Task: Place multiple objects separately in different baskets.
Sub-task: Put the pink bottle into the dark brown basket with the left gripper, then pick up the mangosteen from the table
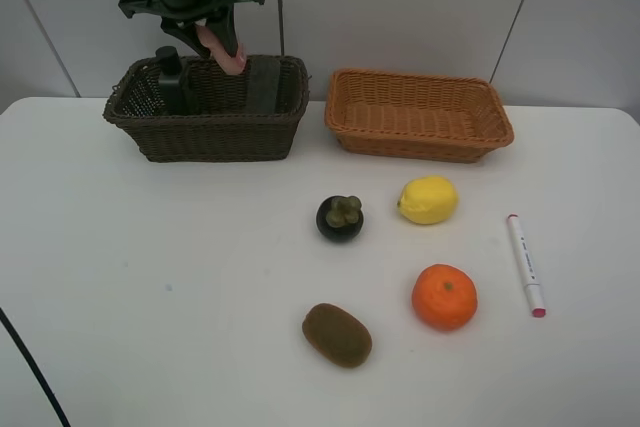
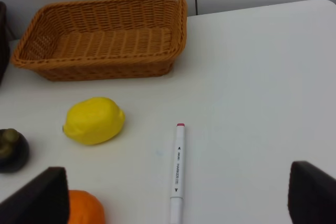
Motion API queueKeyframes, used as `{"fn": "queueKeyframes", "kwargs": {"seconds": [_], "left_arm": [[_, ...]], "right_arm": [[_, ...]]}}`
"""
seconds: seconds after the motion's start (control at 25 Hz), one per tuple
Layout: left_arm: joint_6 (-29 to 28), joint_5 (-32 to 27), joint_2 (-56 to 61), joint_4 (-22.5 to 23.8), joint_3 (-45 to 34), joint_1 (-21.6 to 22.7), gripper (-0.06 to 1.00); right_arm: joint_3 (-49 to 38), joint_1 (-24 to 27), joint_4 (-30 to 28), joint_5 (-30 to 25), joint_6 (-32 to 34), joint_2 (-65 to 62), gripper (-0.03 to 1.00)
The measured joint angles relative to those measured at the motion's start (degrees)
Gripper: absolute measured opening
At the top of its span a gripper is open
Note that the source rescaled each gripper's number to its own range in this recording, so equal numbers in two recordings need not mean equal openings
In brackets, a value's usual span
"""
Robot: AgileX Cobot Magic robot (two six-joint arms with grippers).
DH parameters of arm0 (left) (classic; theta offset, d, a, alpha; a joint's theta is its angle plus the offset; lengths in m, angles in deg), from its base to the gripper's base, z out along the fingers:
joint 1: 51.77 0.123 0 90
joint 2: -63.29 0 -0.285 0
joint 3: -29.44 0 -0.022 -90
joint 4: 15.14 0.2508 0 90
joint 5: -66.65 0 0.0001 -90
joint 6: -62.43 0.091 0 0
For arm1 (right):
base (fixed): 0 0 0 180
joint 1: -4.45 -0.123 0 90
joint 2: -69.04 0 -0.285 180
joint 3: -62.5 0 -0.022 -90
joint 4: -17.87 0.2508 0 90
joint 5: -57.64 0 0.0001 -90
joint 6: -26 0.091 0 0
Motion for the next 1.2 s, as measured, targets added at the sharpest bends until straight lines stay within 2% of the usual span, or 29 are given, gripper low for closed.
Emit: {"fn": "queueKeyframes", "kwargs": {"seconds": [0.16, 0.2, 0.24, 0.28, 0.32, 0.36, 0.4, 0.56, 0.76, 0.88, 1.04, 1.2], "left_arm": [[3.36, 0.67, -7.86, 0.60, 6.45, 2.43, 0.02], [4.34, 0.61, -9.14, 0.74, 7.54, 2.55, 0.12], [4.96, 0.48, -10.38, 0.74, 8.30, 2.55, 0.33], [5.38, 0.43, -11.15, 0.74, 8.87, 2.55, 0.58], [5.46, 0.36, -11.57, 0.74, 9.15, 2.55, 0.74], [5.46, 0.30, -11.73, 0.74, 9.36, 2.55, 0.86], [5.46, 0.30, -11.74, 0.74, 9.42, 2.55, 0.93], [5.46, -1.63, -11.29, 0.79, 10.71, 2.55, 1.00], [5.46, -12.27, -10.18, 0.48, 18.81, 2.36, 1.00], [7.18, -13.22, -8.80, -2.10, 20.73, 1.14, 1.00], [11.51, -13.22, -8.51, -4.20, 20.73, -4.43, 1.00], [16.20, -13.22, -8.50, -4.79, 19.59, -11.84, 1.00]], "right_arm": [[0.00, 0.00, 0.00, 0.00, 0.00, 0.00, 0.98], [0.00, 0.00, 0.00, 0.00, 0.00, 0.00, 0.98], [0.00, 0.00, 0.00, 0.00, 0.00, 0.00, 0.98], [0.00, 0.00, 0.00, 0.00, 0.00, 0.00, 0.98], [0.00, 0.00, 0.00, 0.00, 0.00, 0.00, 0.98], [0.00, 0.00, 0.00, 0.00, 0.00, 0.00, 0.98], [0.00, 0.00, 0.00, 0.00, 0.00, 0.00, 0.98], [0.00, 0.00, 0.00, 0.00, 0.00, 0.00, 0.98], [0.00, 0.00, 0.00, 0.00, 0.00, 0.00, 0.98], [0.00, 0.00, 0.00, 0.00, 0.00, 0.00, 0.98], [0.00, 0.00, 0.00, 0.00, 0.00, 0.00, 0.98], [0.00, 0.00, 0.00, 0.00, 0.00, 0.00, 0.98]]}}
